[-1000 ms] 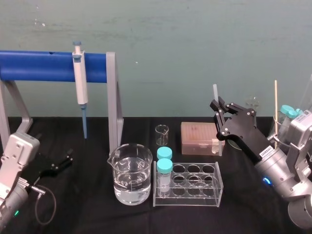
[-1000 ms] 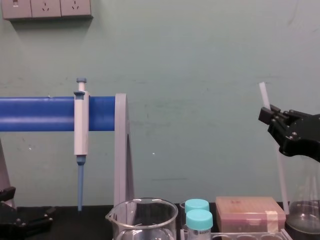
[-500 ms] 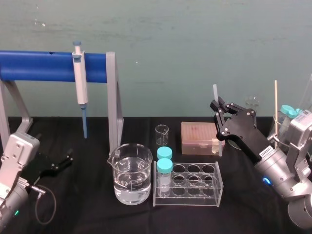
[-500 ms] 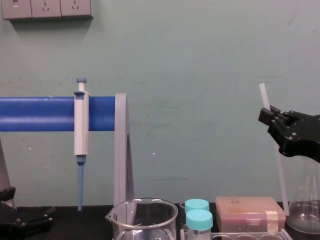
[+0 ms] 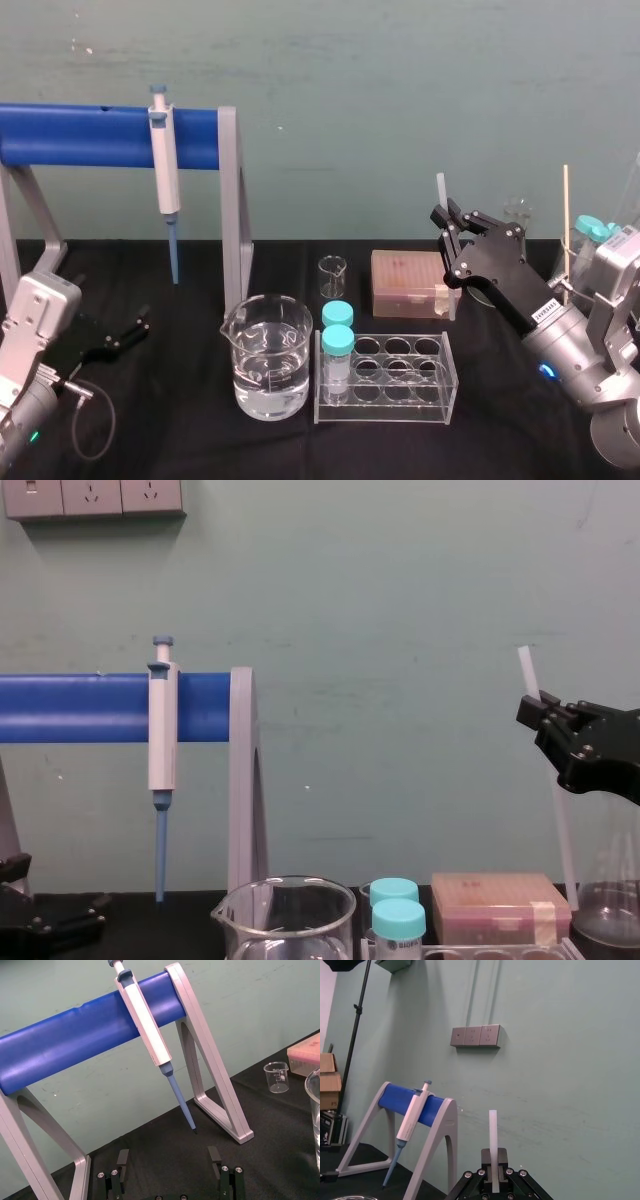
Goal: Pick up the stirring rod with one hand, then place it down.
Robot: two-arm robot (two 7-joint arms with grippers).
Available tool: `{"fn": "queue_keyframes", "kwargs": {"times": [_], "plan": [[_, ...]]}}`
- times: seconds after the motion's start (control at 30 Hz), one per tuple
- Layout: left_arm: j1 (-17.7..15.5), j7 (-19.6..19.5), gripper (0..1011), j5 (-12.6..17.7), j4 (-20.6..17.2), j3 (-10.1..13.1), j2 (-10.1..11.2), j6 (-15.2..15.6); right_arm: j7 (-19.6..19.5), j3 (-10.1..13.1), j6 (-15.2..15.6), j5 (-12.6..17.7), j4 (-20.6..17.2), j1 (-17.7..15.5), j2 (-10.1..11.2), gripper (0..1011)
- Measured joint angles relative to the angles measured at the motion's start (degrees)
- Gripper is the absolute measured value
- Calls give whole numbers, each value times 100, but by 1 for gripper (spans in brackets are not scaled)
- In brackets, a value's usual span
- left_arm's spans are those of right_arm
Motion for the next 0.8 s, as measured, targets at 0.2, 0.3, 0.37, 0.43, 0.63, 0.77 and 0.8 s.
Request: {"fn": "queue_keyframes", "kwargs": {"times": [0.2, 0.3, 0.37, 0.43, 0.63, 0.77, 0.8], "plan": [[0, 0, 1000, 0, 0, 0, 0, 0, 2, -2, -3, 4, 0, 3, 2, 66], [0, 0, 1000, 0, 0, 0, 0, 0, 3, -2, -4, 4, 0, 3, 2, 66], [0, 0, 1000, 0, 0, 0, 0, 0, 4, -2, -6, 4, 1, 3, 2, 66], [0, 0, 1000, 0, 0, 0, 0, 0, 5, -3, -6, 4, 1, 3, 2, 66], [0, 0, 1000, 0, 0, 0, 0, 0, 8, -2, -7, 4, 0, 3, 2, 66], [0, 0, 1000, 0, 0, 0, 0, 0, 10, -2, -7, 4, 0, 3, 2, 66], [0, 0, 1000, 0, 0, 0, 0, 0, 10, -2, -7, 4, 0, 3, 2, 66]]}}
